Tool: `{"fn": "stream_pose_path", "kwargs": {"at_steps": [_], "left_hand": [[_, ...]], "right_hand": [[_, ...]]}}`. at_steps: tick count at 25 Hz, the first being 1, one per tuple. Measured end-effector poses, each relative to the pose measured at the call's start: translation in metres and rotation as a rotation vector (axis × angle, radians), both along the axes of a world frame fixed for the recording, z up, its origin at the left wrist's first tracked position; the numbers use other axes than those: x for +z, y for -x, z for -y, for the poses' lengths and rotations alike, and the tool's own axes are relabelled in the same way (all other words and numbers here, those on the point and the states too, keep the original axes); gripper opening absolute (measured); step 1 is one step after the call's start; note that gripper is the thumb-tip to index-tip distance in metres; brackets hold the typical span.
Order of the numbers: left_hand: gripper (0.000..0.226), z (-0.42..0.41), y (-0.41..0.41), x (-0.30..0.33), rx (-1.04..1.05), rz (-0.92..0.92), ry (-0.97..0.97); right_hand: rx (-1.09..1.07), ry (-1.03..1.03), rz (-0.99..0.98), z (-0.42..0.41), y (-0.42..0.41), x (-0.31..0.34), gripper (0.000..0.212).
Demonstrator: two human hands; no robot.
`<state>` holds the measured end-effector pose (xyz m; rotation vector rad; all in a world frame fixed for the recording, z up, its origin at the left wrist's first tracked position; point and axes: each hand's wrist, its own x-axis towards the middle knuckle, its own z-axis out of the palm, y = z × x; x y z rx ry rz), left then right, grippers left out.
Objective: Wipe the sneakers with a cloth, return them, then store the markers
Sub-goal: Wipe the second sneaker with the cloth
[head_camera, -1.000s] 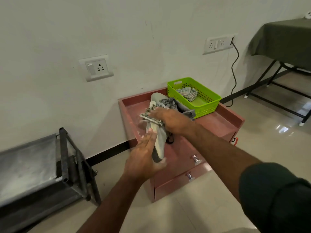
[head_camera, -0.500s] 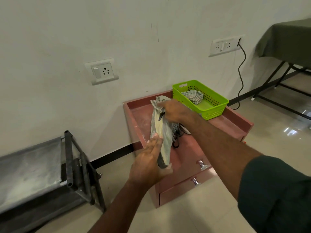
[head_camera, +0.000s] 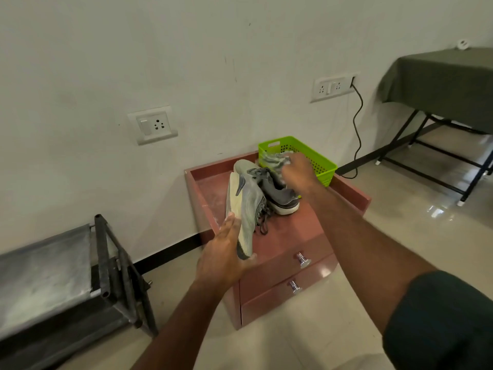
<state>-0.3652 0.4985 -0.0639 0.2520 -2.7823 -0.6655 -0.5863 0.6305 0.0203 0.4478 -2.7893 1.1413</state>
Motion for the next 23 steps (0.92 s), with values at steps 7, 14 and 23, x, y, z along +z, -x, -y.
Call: {"fn": "stream_pose_path", "kwargs": {"at_steps": [7, 14, 23], "left_hand": [[0.107, 0.004, 0.0, 0.002, -0.031, 0.064, 0.016], [0.1, 0.003, 0.007, 0.003, -0.027, 0.039, 0.057], [0.113, 0.01, 0.009, 0.007, -0.068, 0.024, -0.083]], "right_hand": [[0.316, -0.335, -0.019, 0.044, -0.053, -0.039, 0.048], [0.311, 0.176, 0.335, -0.044, -0.113, -0.076, 0.059], [0.04, 0.15, -0.009, 0.04, -0.038, -0.03, 0.055]]}}
